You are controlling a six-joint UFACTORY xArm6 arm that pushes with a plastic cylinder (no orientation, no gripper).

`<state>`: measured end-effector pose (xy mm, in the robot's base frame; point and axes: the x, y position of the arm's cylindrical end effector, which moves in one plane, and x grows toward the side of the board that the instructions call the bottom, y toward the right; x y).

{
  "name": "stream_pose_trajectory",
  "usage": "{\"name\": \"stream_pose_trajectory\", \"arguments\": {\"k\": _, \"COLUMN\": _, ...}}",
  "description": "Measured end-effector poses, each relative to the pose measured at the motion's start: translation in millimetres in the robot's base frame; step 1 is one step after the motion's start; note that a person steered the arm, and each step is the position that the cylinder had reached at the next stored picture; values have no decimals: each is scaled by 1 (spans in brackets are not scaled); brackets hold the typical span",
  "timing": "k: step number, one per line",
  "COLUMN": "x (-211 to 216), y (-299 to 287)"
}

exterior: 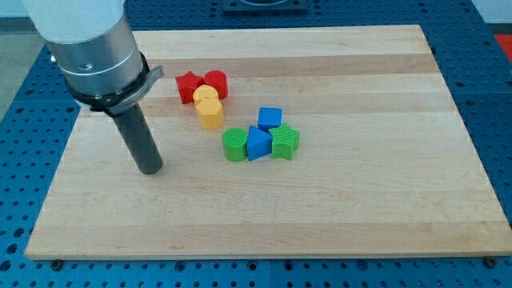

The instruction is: Point at the yellow hexagon

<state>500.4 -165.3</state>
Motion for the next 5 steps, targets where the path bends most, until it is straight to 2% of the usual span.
{"name": "stream_pose_trajectory", "arguments": {"k": 2, "x": -91, "y": 2}}
{"name": "stream_pose_trajectory", "arguments": {"k": 4, "x": -91, "y": 40}}
{"name": "stream_pose_trajectory", "arguments": {"k": 5, "x": -91, "y": 79}}
